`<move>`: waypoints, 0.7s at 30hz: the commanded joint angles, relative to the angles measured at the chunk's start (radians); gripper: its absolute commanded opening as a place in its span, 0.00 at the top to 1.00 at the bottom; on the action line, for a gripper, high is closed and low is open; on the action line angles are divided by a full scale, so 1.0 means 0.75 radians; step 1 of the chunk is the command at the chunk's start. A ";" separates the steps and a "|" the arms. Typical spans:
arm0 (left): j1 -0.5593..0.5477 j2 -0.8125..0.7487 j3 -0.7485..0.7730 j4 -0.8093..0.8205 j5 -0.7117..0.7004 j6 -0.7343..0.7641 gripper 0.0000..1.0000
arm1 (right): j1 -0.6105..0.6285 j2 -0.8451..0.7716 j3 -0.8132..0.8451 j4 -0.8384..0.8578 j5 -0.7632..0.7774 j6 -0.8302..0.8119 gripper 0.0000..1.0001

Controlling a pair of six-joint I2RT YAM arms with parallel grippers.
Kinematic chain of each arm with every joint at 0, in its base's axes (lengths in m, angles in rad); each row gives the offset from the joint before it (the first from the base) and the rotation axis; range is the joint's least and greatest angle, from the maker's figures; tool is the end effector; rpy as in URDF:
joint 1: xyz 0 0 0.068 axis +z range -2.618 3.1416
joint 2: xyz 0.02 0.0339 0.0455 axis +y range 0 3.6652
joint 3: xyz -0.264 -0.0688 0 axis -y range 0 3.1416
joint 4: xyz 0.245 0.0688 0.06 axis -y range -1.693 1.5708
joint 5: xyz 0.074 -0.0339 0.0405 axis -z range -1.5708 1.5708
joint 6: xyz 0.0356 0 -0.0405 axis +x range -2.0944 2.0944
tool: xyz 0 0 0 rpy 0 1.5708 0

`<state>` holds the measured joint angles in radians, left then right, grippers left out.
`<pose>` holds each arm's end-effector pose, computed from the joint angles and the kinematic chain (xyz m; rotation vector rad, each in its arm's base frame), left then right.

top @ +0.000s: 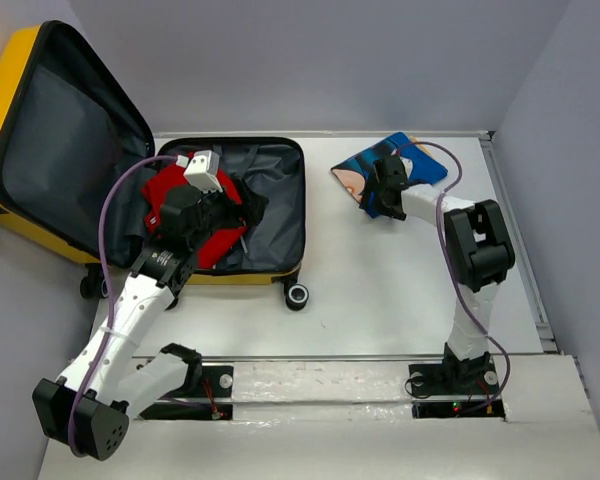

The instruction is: Pack the luggage

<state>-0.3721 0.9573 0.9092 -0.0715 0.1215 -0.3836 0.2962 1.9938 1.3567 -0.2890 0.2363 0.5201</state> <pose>0.2073 -0.0855 0.3645 0.0835 1.7324 -0.6647 0.4101 0.1165 0.1699 0.3717 2.4335 0.0581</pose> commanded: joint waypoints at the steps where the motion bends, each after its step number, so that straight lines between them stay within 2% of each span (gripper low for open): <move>1: -0.023 -0.043 -0.008 0.065 0.008 0.049 0.01 | 0.002 0.060 0.126 -0.050 0.082 0.032 0.31; 4: -0.027 -0.027 -0.006 0.069 0.044 0.055 0.01 | 0.002 0.090 0.095 -0.050 0.084 0.073 0.59; 5: -0.027 -0.023 -0.002 0.069 0.051 0.061 0.01 | 0.002 0.097 0.083 -0.050 0.080 0.092 0.78; 7: -0.034 -0.006 0.001 0.071 0.065 0.070 0.01 | 0.002 0.062 -0.006 -0.028 0.074 0.112 0.93; 9: -0.046 0.000 0.005 0.073 0.075 0.066 0.01 | 0.002 -0.056 -0.109 0.025 0.043 0.125 0.93; 14: -0.087 0.075 0.027 0.120 0.194 0.037 0.01 | 0.002 -0.455 -0.608 0.101 -0.035 0.141 0.93; 15: -0.103 0.100 0.049 0.126 0.234 0.027 0.01 | 0.002 -0.614 -0.675 0.097 -0.051 0.149 0.93; 17: -0.144 0.192 0.107 0.124 0.288 0.002 0.01 | 0.002 -0.796 -0.871 0.068 -0.068 0.184 0.90; 18: -0.197 0.243 0.125 0.124 0.298 -0.004 0.01 | 0.002 -0.989 -0.931 0.034 -0.070 0.198 0.88; 19: -0.221 0.261 0.139 0.124 0.298 -0.010 0.01 | 0.002 -1.087 -0.980 0.013 -0.062 0.208 0.83; 20: -0.252 0.280 0.148 0.116 0.294 -0.016 0.01 | 0.002 -1.179 -1.021 -0.009 -0.055 0.221 0.56; 21: -0.281 0.296 0.166 0.106 0.272 -0.016 0.01 | 0.002 -1.265 -1.080 -0.030 -0.045 0.231 0.41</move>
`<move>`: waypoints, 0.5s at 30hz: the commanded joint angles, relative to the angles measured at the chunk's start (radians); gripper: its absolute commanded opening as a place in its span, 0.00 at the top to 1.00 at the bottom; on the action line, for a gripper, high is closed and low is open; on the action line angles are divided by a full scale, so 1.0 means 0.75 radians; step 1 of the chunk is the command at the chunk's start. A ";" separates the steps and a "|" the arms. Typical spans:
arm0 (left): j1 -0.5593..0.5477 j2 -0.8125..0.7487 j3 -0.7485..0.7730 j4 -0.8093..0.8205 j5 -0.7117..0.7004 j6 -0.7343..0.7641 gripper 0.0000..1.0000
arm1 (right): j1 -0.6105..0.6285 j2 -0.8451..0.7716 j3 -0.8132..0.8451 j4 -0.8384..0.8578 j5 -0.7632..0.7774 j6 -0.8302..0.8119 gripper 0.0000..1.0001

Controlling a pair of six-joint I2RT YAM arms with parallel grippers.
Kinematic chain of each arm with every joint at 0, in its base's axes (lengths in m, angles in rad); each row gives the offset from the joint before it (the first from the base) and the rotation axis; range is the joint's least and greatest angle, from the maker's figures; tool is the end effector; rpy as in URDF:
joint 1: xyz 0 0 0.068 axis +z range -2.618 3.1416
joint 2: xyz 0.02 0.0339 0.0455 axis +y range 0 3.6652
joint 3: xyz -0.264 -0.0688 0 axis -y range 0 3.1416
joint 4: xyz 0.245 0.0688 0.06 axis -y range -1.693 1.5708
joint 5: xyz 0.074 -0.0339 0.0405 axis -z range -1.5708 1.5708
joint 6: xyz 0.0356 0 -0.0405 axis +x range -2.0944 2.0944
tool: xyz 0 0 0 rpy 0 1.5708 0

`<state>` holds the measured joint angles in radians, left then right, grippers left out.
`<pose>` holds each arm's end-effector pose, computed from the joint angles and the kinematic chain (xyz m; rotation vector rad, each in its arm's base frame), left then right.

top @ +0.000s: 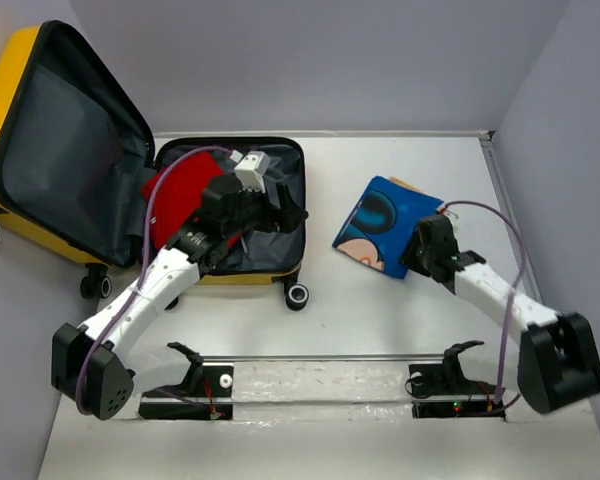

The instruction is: Pack the luggage

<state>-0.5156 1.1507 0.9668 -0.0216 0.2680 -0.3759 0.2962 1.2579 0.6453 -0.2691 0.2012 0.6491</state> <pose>0.2304 -0.1414 0.3466 0.3303 1.8254 -0.8707 0.2344 0.0641 0.1889 0.5142 2.3815 0.1790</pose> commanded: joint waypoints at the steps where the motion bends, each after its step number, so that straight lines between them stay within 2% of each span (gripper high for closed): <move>1: -0.163 0.079 0.106 0.031 0.016 -0.022 0.01 | 0.002 -0.416 -0.142 -0.095 0.010 0.061 0.28; 2: -0.200 0.104 0.120 -0.020 -0.015 -0.012 0.01 | 0.002 -0.462 -0.147 -0.107 0.024 0.059 0.13; 3: -0.283 0.159 0.167 -0.043 -0.091 -0.004 0.01 | -0.010 -0.483 -0.132 -0.120 0.065 0.039 0.10; 7: -0.449 0.294 0.318 -0.127 -0.267 0.016 0.01 | -0.170 -0.338 -0.024 -0.122 0.067 -0.061 0.06; 8: -0.502 0.412 0.383 -0.157 -0.342 0.025 0.01 | -0.245 -0.248 0.057 -0.091 0.071 -0.102 0.06; 12: -0.550 0.582 0.543 -0.227 -0.431 0.039 0.01 | -0.405 -0.031 0.148 -0.008 0.039 -0.168 0.06; 15: -0.568 0.746 0.654 -0.314 -0.564 0.080 0.01 | -0.458 0.100 0.228 0.029 0.016 -0.186 0.06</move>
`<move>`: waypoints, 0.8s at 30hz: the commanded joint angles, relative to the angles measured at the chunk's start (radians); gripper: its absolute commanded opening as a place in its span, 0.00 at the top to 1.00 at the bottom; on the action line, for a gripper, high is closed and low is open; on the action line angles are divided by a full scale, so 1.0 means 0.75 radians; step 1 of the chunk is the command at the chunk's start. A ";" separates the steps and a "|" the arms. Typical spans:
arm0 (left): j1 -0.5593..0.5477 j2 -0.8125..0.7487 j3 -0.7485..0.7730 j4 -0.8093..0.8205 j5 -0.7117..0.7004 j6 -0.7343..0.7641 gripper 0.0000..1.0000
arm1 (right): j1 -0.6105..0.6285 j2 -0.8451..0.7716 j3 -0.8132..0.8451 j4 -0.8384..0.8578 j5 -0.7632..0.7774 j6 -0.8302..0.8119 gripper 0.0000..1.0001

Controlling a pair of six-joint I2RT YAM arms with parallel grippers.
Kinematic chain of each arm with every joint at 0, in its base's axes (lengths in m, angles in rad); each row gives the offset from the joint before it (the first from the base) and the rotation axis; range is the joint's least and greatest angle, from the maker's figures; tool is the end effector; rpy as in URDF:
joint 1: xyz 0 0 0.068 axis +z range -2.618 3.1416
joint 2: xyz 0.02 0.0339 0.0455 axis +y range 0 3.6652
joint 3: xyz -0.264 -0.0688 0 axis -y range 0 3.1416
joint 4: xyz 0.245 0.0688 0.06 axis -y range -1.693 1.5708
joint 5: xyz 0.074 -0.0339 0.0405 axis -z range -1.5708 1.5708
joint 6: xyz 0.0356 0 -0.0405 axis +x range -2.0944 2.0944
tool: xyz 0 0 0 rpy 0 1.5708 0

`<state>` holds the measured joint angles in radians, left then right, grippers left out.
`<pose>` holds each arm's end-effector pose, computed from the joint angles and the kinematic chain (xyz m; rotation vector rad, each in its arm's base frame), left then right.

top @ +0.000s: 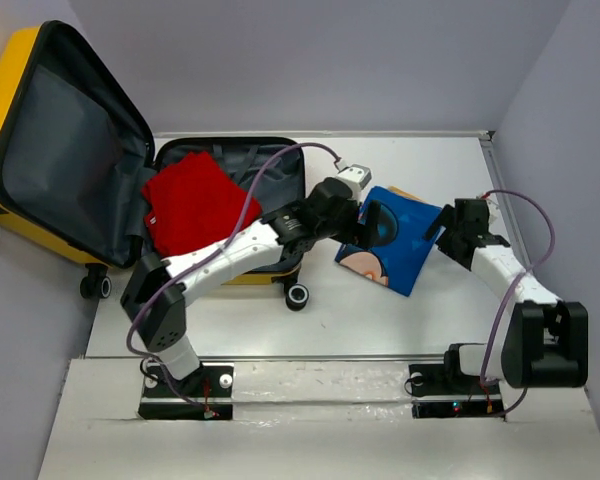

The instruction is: Pack the luggage

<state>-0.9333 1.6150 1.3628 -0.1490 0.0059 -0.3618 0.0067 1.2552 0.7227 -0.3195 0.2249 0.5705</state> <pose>0.2288 -0.3093 0.3314 0.5880 1.9870 -0.8324 0.2512 -0.0063 0.2100 0.7630 2.2697 -0.0032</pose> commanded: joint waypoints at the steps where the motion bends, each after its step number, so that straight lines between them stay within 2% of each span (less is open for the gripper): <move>1: -0.020 0.200 0.197 -0.163 -0.265 0.073 0.01 | -0.084 0.181 0.145 0.115 -0.044 -0.090 0.06; 4: -0.028 0.337 0.306 -0.251 -0.347 0.104 0.01 | -0.099 0.340 0.218 0.174 -0.087 -0.092 0.11; 8: -0.026 0.469 0.382 -0.302 -0.401 0.112 0.01 | -0.111 0.559 0.339 0.183 -0.179 -0.074 0.25; 11: -0.026 0.528 0.390 -0.307 -0.413 0.116 0.01 | -0.111 0.623 0.370 0.217 -0.247 -0.045 0.44; 12: -0.026 0.546 0.416 -0.321 -0.415 0.116 0.01 | -0.123 0.637 0.368 0.221 -0.251 -0.025 0.61; 15: -0.026 0.659 0.490 -0.396 -0.413 0.141 0.01 | -0.136 0.621 0.337 0.252 -0.257 -0.008 0.78; 18: -0.018 0.775 0.610 -0.464 -0.443 0.159 0.01 | -0.185 0.566 0.294 0.285 -0.273 -0.008 0.80; 21: 0.007 0.823 0.607 -0.436 -0.366 0.141 0.02 | -0.185 0.550 0.280 0.291 -0.279 -0.032 0.81; 24: 0.032 0.861 0.590 -0.419 -0.292 0.129 0.07 | -0.185 0.537 0.272 0.309 -0.290 -0.049 0.87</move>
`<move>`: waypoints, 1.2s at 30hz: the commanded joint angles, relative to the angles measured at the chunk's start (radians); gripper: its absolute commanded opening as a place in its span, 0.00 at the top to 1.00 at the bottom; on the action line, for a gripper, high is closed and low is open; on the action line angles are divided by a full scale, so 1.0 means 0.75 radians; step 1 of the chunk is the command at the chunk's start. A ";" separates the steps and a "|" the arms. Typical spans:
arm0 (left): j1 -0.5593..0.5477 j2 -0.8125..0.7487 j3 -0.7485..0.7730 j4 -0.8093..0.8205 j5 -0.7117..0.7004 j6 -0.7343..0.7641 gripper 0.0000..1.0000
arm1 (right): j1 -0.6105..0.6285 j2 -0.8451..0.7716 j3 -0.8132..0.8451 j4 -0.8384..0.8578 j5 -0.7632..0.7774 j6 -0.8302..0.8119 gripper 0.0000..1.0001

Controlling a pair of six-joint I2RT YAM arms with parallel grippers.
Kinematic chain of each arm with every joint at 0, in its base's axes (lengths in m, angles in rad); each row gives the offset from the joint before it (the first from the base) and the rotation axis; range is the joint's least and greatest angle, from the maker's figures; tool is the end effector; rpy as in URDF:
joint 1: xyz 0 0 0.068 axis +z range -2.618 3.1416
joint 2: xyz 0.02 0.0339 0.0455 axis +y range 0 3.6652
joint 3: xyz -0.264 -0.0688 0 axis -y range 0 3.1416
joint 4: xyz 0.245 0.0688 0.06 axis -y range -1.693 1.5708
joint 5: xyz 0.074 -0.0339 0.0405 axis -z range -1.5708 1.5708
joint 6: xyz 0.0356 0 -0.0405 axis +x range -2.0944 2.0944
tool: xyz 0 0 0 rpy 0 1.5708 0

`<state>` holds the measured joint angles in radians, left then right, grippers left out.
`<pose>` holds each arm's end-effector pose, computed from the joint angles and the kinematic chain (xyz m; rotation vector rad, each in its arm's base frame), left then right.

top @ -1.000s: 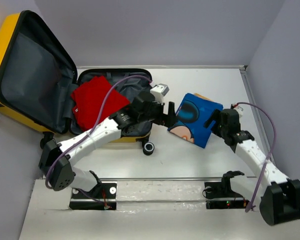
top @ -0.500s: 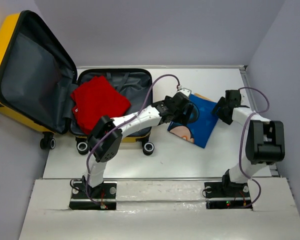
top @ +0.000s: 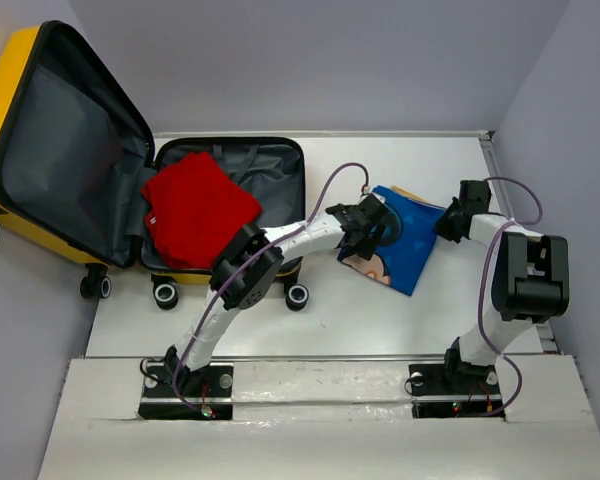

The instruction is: Pack the luggage

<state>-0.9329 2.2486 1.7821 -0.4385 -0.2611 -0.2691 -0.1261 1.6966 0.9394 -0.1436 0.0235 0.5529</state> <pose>0.3041 -0.3948 0.1773 0.6911 2.3456 -0.2131 0.3376 -0.0436 0.1648 0.8346 2.3328 0.1542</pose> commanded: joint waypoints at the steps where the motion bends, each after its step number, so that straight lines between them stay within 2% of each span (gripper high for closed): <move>1: 0.033 0.039 0.029 -0.029 0.121 0.005 0.08 | -0.008 -0.053 -0.019 0.079 -0.021 -0.025 0.87; 5: 0.033 0.078 0.003 0.044 0.254 -0.013 0.19 | -0.008 -0.053 -0.023 0.093 -0.072 -0.030 0.87; 6: 0.033 0.082 -0.012 0.059 0.278 -0.019 0.25 | -0.008 -0.055 -0.027 0.095 -0.080 -0.030 0.87; 8: 0.037 0.088 -0.040 0.120 0.342 -0.042 0.41 | -0.008 -0.076 -0.042 0.106 -0.093 -0.034 0.87; 9: 0.037 0.084 -0.081 0.145 0.385 -0.050 0.56 | -0.008 -0.088 -0.050 0.110 -0.093 -0.036 0.87; 11: 0.045 0.068 -0.124 0.192 0.442 -0.083 0.72 | -0.008 -0.119 -0.070 0.120 -0.093 -0.038 0.87; 12: 0.057 0.064 -0.146 0.239 0.460 -0.095 0.83 | -0.008 -0.131 -0.076 0.120 -0.101 -0.038 0.87; 14: 0.074 0.053 -0.198 0.286 0.506 -0.116 0.93 | -0.008 -0.172 -0.087 0.120 -0.127 -0.038 0.87; 19: 0.078 0.015 -0.286 0.366 0.522 -0.120 0.94 | -0.008 -0.254 -0.138 0.124 -0.152 -0.042 0.89; 21: 0.078 -0.067 -0.302 0.398 0.496 -0.122 0.94 | -0.008 -0.301 -0.152 0.134 -0.180 -0.042 0.93; 25: 0.084 -0.300 -0.243 0.380 0.436 -0.103 0.94 | -0.008 -0.411 -0.177 0.151 -0.303 -0.026 0.93; 27: 0.096 -0.376 -0.200 0.352 0.428 -0.095 0.94 | -0.008 -0.505 -0.177 0.142 -0.299 -0.009 0.93; 32: 0.192 -0.511 -0.202 0.347 0.457 -0.118 0.94 | 0.098 -0.691 -0.079 0.046 -0.260 -0.003 0.93; 36: 0.280 -0.656 -0.214 0.329 0.463 -0.130 0.94 | 0.239 -0.724 0.076 -0.015 -0.215 0.027 0.93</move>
<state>-0.7975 1.9018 1.5879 -0.1959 0.0834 -0.3515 -0.0391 1.1915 0.8555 -0.1352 -0.1524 0.5507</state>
